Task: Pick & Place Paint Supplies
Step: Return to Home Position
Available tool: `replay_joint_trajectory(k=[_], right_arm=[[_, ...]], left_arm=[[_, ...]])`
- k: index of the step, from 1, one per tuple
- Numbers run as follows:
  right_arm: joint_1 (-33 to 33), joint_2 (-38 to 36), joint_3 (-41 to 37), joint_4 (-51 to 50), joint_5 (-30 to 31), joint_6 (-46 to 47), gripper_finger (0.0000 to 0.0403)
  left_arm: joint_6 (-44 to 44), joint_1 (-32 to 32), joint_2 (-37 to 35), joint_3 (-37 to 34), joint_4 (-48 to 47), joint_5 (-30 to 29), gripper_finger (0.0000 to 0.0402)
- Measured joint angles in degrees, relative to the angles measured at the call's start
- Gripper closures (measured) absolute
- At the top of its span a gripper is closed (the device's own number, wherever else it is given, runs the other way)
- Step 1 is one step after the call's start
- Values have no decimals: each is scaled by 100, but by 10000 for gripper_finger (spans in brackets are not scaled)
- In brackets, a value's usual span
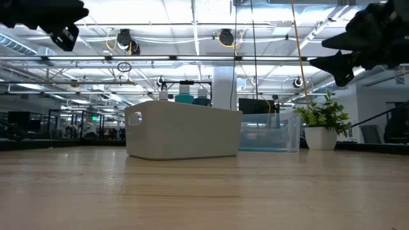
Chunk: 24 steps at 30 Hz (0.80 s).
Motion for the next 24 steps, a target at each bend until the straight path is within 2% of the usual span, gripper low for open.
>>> replay_joint_trajectory(k=[13,18,24], right_arm=[[199,-974,-494,1,-29,-536,156],[199,-977,-530,-7,-37,-688,155],[199,-977,-541,-11,-86,-981,155]], left_arm=[[-66,0,-1276,-970,5,-174,334],[-66,0,-1581,-1140,-53,-288,334],[0,0,-1996,-1159,-561,-449,334]])
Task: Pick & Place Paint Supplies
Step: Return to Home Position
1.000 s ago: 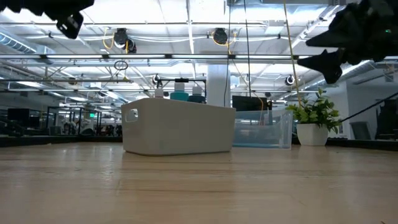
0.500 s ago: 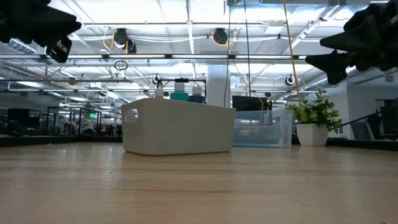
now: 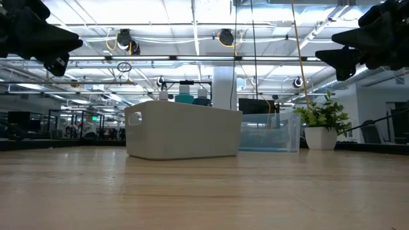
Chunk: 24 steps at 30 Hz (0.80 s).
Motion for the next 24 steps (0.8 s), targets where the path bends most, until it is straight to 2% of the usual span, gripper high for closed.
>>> replay_joint_trajectory(k=[7,9,14,17,24], right_arm=[[0,2,-7,-25,-1007,-324,154],[0,2,-9,-22,-962,-343,153],[0,2,-84,12,-184,-338,156],[0,2,-187,95,69,-410,155],[0,2,-256,-157,-237,-419,156]], left_arm=[[22,0,-172,0,-546,-165,334],[28,0,-172,0,-566,-203,334],[38,0,-172,0,-669,-207,334],[25,0,-172,2,-737,-205,334],[230,0,-171,2,-737,-114,334]])
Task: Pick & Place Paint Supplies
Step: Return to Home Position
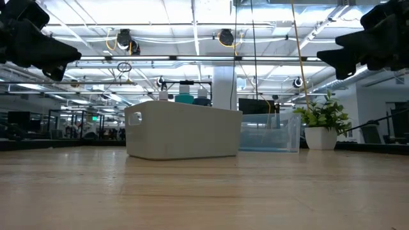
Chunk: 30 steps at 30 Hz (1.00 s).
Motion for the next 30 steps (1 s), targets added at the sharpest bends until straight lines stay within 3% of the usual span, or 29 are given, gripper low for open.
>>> replay_joint_trajectory(k=[30], right_arm=[[0,33,0,-94,1,-14,157]], left_arm=[[1,0,3,7,0,-27,334]])
